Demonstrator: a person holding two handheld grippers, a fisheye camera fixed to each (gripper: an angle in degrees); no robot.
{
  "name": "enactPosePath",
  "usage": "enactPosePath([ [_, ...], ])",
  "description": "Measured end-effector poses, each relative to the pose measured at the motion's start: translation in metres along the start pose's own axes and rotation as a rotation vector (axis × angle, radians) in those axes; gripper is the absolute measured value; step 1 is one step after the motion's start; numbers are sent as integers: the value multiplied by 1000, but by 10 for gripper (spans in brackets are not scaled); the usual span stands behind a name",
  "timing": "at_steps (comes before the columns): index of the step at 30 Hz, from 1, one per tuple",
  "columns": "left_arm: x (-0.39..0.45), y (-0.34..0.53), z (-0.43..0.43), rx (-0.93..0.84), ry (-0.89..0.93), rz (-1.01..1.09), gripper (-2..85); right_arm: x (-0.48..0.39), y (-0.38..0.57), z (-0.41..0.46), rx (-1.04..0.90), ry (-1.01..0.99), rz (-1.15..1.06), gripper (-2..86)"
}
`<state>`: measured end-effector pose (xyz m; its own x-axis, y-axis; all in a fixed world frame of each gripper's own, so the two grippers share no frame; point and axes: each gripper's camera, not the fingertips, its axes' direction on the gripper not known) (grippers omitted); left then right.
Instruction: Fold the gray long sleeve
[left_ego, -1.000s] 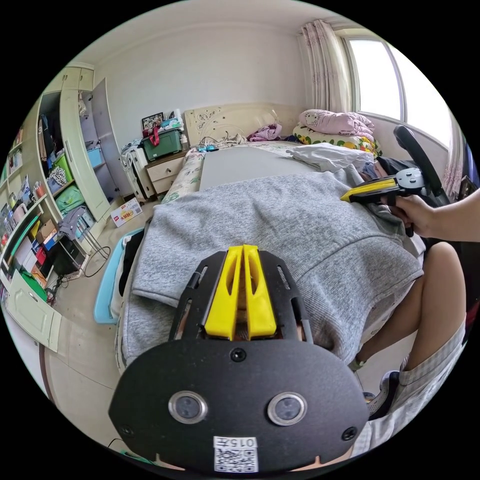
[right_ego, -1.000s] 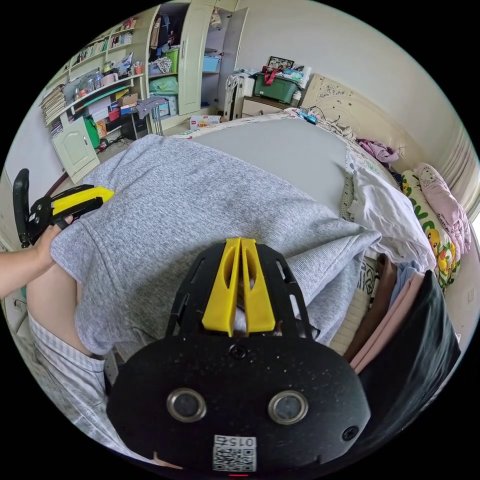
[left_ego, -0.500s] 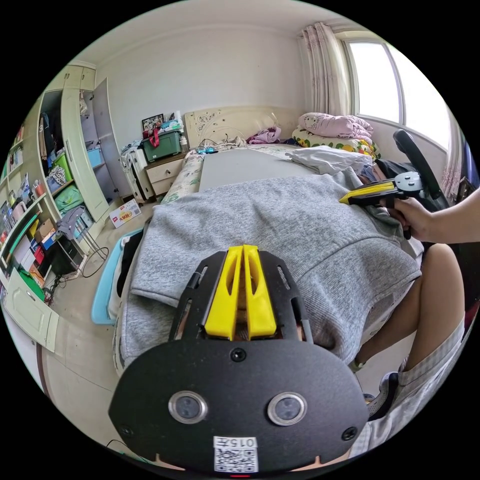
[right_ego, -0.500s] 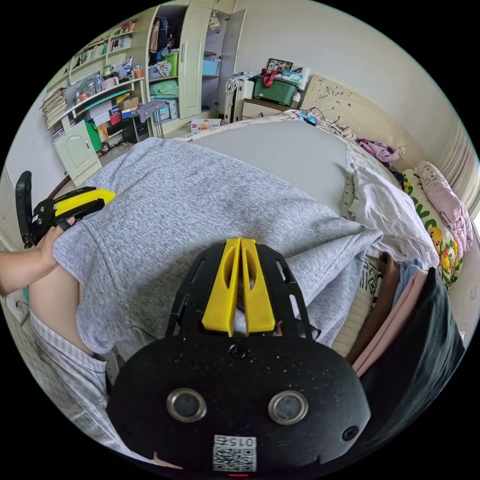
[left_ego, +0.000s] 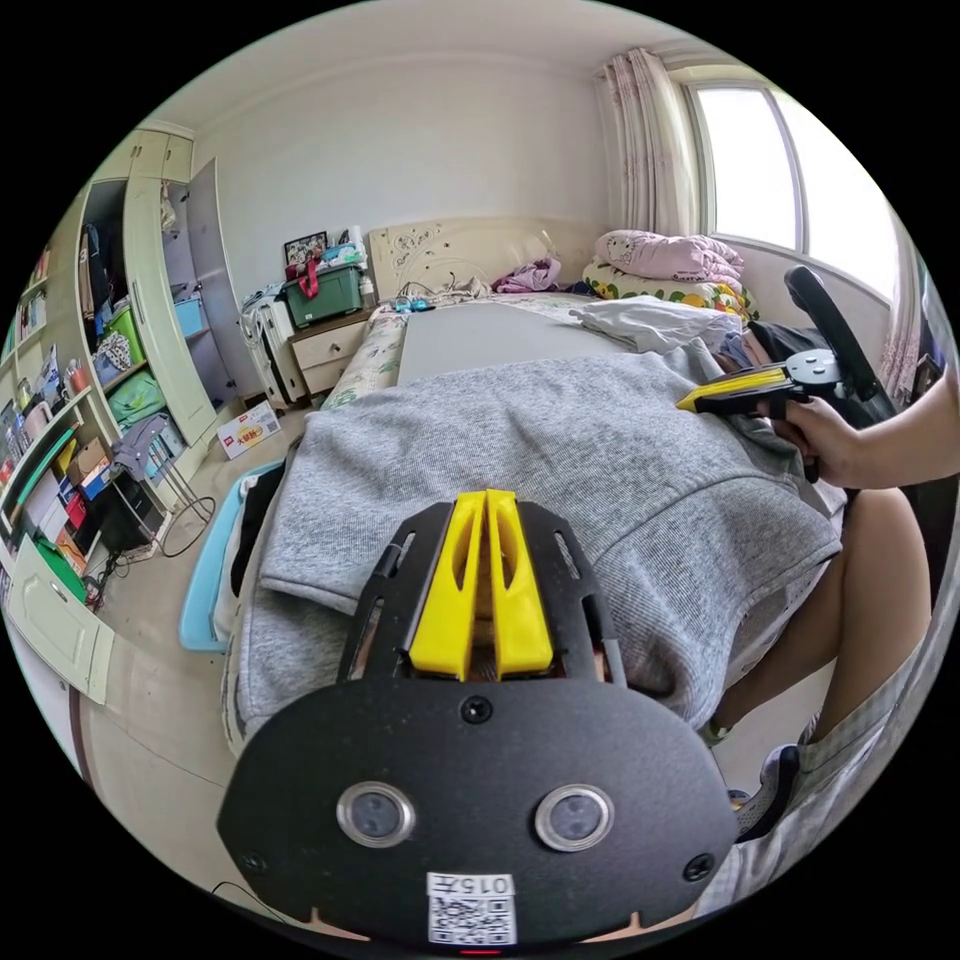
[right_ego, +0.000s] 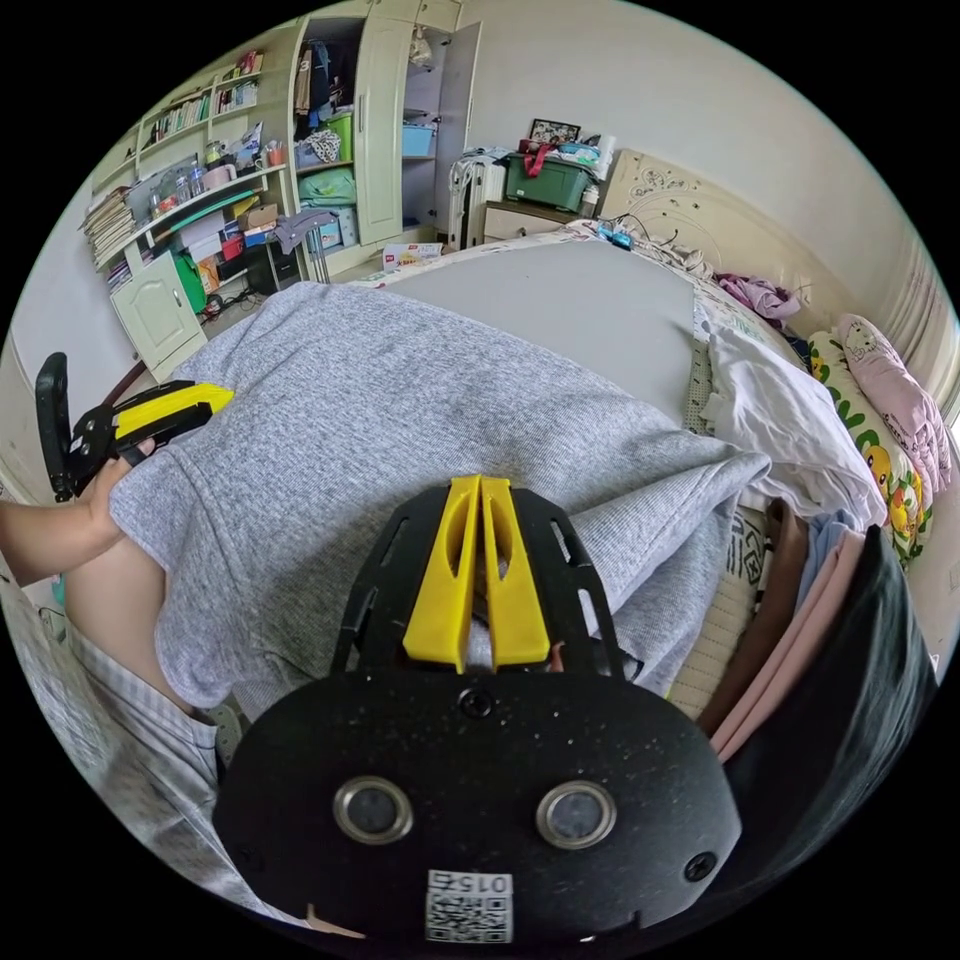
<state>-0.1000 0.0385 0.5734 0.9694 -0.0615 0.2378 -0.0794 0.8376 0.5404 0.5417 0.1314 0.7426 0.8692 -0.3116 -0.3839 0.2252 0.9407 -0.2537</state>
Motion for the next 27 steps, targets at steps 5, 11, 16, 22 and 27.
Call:
enactPosePath([
  [5, -8, 0, 0, 8, -3, 1, 0, 7, 1, -4, -2, -12, 8, -9],
  [11, -16, -2, 0, 7, -8, 2, 0, 11, 2, -10, -4, -9, 8, -10],
  [16, -24, -5, 0, 6, -9, 2, 0, 13, 1, -15, -8, 2, 4, -10],
  [22, -36, -12, 1, -6, -8, -3, 1, 16, 0, -24, -18, 8, -1, -9],
  [27, -53, -21, 2, -30, 27, -37, 5, 15, -1, -35, -17, 43, -10, -6],
])
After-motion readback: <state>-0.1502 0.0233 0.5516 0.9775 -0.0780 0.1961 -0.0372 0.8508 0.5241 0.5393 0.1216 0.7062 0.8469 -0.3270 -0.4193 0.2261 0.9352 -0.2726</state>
